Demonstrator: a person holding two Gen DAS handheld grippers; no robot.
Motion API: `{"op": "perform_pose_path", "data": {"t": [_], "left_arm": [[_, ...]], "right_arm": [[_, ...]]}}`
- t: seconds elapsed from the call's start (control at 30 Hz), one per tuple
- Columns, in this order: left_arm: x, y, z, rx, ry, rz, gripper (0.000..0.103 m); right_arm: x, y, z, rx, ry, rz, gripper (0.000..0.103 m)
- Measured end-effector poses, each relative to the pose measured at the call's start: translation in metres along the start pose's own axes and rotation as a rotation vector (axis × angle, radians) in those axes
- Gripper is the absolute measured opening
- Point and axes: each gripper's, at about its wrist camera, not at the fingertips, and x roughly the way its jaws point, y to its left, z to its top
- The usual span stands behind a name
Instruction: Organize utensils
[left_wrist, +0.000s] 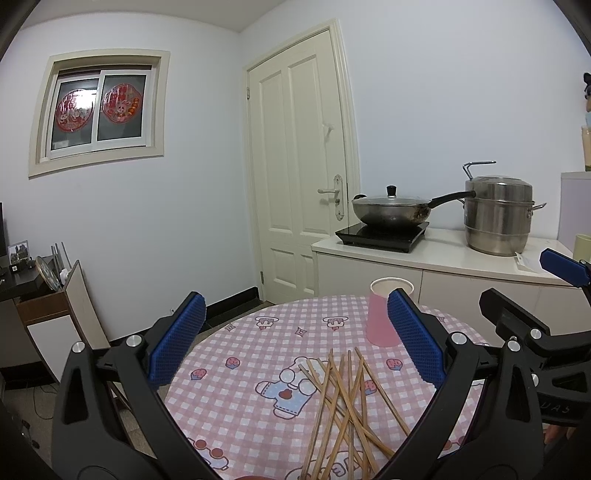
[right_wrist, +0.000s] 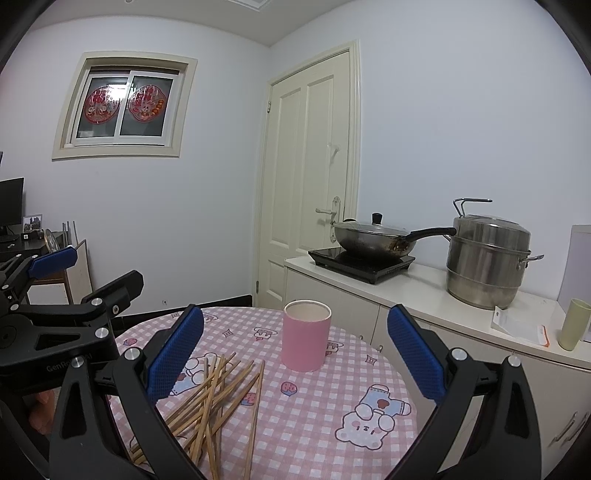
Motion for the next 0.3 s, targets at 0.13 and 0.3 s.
{"op": "perform_pose_path", "data": {"t": [0.13, 0.3], "left_arm": [[0.0019, -0.0011, 0.0006, -0.002, 0.011, -0.008, 0.097], [0.0023, -0.0017, 0.0005, -0.001, 0.016, -0.01, 0.097]], "right_arm": [[0.0, -0.0001, -0.0002, 0.001, 0.004, -0.003, 0.096], [0.0001, -0.0007, -0.0015, 0.001, 0.009, -0.003, 0.096]]}}
